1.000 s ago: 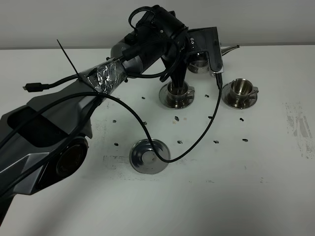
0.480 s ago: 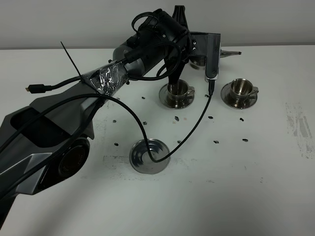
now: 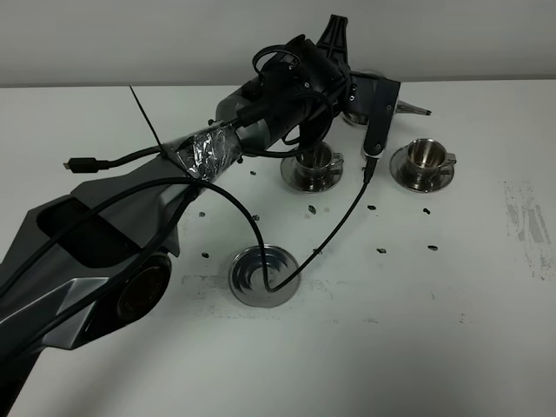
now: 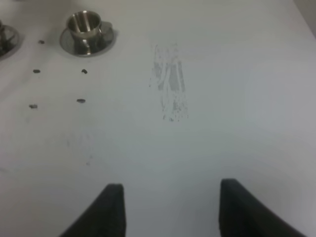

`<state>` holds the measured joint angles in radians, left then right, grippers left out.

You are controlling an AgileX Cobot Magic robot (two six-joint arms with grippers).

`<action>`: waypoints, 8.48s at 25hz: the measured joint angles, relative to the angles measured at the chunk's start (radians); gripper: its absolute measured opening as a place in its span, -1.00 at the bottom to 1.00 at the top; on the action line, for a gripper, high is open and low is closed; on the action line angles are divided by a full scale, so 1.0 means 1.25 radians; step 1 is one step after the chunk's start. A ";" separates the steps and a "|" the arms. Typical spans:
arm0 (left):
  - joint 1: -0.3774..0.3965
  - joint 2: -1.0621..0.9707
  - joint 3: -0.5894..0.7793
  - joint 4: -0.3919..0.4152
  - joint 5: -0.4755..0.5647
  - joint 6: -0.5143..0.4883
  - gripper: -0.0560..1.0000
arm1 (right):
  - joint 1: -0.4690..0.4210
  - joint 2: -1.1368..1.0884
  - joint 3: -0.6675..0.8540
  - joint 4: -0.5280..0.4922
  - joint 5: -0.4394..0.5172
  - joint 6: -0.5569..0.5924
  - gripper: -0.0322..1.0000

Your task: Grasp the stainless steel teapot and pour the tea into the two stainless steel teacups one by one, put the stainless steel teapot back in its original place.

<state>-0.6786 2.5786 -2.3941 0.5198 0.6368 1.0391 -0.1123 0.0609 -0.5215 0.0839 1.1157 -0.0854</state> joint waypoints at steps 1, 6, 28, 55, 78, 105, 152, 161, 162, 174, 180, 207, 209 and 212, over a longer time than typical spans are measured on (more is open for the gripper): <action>-0.001 0.002 0.000 0.003 -0.002 0.000 -0.57 | 0.000 0.000 0.000 0.000 0.000 0.000 -0.12; -0.002 0.013 0.000 0.029 -0.018 0.000 -0.57 | 0.000 0.000 0.000 0.000 0.000 0.000 -0.12; -0.002 0.034 -0.001 0.105 -0.021 -0.046 -0.57 | 0.000 0.000 0.000 0.000 0.000 0.000 -0.12; -0.002 0.055 -0.001 0.172 -0.063 -0.064 -0.57 | 0.000 0.000 0.000 0.000 0.000 0.000 -0.12; -0.025 0.073 -0.001 0.251 -0.090 -0.065 -0.57 | 0.000 0.000 0.000 0.000 0.000 0.000 -0.12; -0.031 0.073 -0.001 0.293 -0.100 -0.065 -0.57 | 0.000 0.000 0.000 0.000 0.000 0.000 -0.12; -0.031 0.073 -0.001 0.349 -0.104 -0.025 -0.57 | 0.000 0.000 0.000 0.000 0.000 0.001 -0.12; -0.033 0.073 -0.001 0.349 -0.119 -0.025 -0.57 | 0.000 0.000 0.000 0.000 0.000 0.001 -0.12; -0.034 0.073 -0.001 0.350 -0.119 -0.025 -0.57 | 0.000 0.000 0.000 0.000 0.000 0.001 -0.12; -0.039 0.073 -0.001 0.373 -0.119 -0.024 -0.57 | 0.000 0.000 0.000 0.000 0.000 0.001 -0.12; -0.039 0.073 -0.001 0.346 -0.117 -0.030 -0.57 | 0.000 0.000 0.000 0.000 0.000 0.001 -0.12; -0.012 -0.087 0.118 0.023 -0.049 -0.154 -0.57 | 0.000 0.000 0.000 0.000 0.000 0.001 -0.12; -0.012 -0.128 0.176 -0.014 -0.042 -0.155 -0.57 | 0.000 0.000 0.000 0.000 0.000 0.001 -0.12; -0.012 -0.183 0.261 -0.082 -0.030 -0.155 -0.57 | 0.000 0.000 0.000 0.000 0.000 0.001 -0.12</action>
<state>-0.6941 2.3503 -2.0677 0.4178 0.5992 0.8458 -0.1123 0.0609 -0.5215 0.0839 1.1157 -0.0844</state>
